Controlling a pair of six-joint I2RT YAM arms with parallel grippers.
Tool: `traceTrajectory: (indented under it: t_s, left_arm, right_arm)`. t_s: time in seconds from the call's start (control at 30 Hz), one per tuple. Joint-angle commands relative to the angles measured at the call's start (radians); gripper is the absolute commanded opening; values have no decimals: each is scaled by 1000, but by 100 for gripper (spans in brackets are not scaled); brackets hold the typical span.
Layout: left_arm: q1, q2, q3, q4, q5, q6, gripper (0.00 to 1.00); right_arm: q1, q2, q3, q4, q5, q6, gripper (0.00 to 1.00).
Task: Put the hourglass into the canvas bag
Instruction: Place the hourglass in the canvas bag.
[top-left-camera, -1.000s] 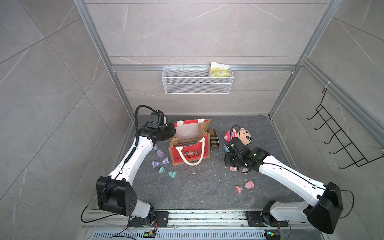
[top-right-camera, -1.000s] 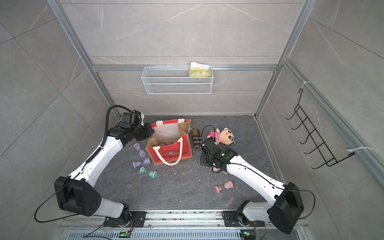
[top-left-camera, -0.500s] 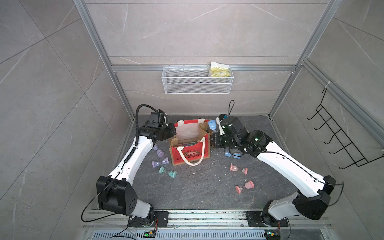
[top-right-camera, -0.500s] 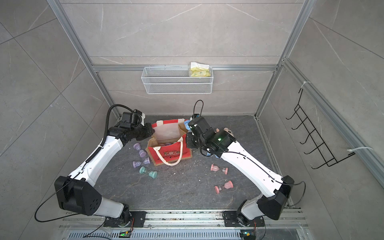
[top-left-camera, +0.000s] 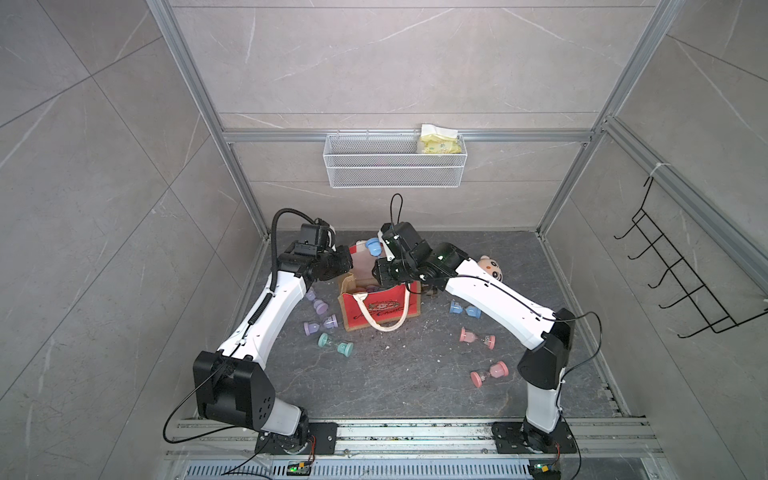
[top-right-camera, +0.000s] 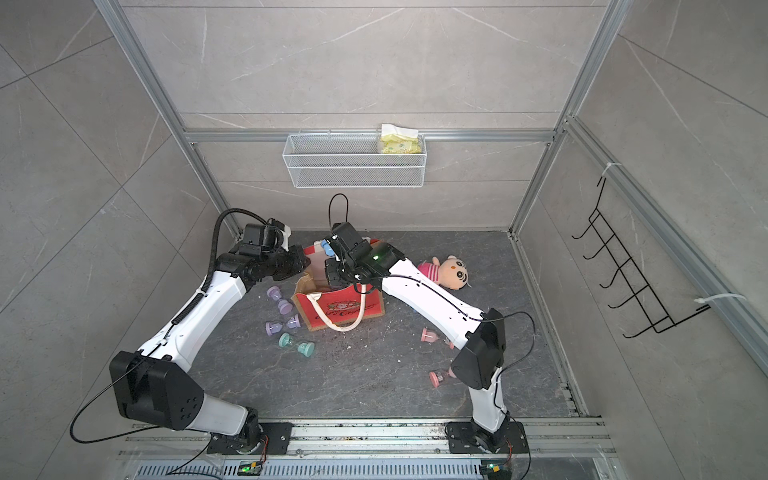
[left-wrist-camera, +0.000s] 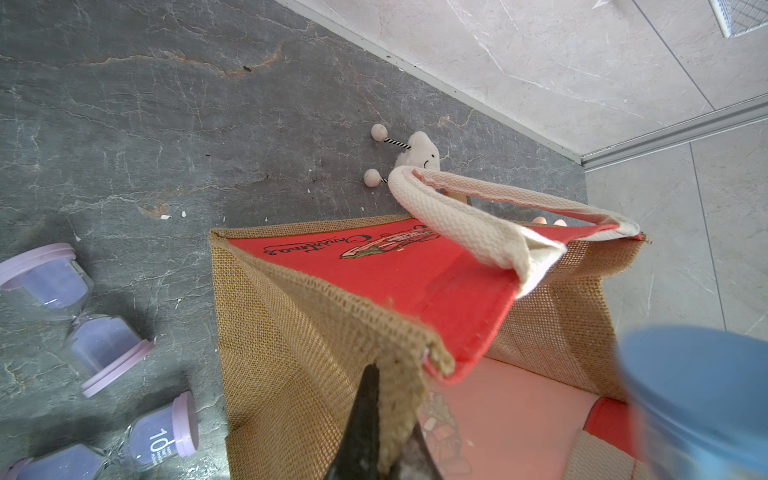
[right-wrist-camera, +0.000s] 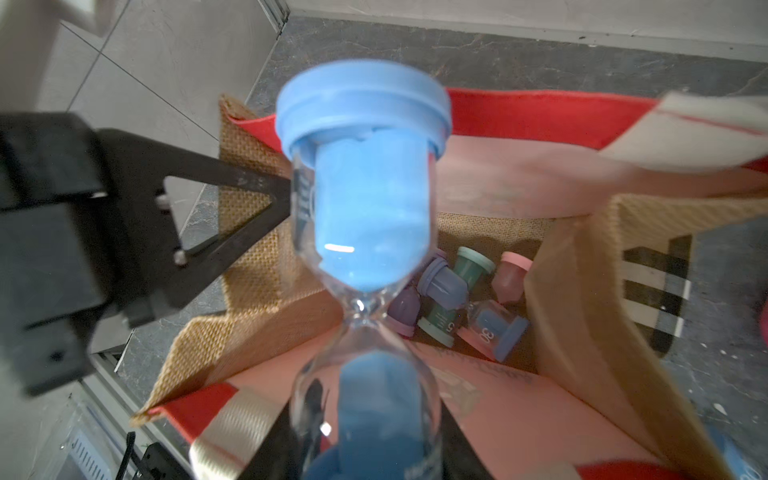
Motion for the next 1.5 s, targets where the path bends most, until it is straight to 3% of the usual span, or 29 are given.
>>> traceTrajectory:
  t_s: [0.0,0.67,0.93,1.3,1.47]
  left_arm:
    - [-3,-39,41,47,37,-9,0]
    - [-3,-85,-14,109,-9,-104,0]
    - [-5,-74,-25,126,5,-108,0]
    - [-5,-68,-19,117,-5,-98,0]
    - [-4,-68,-13,107,-27,-95,0]
  right_arm:
    - [-1,61,62,-45,19,17,3]
    - [-12,266,100,-82,77,110,11]
    - [-12,362,208,-166,96,120,31]
    - [-13,317,248,-187,89,115,65]
    - [-10,269,258,-203,84,109,73]
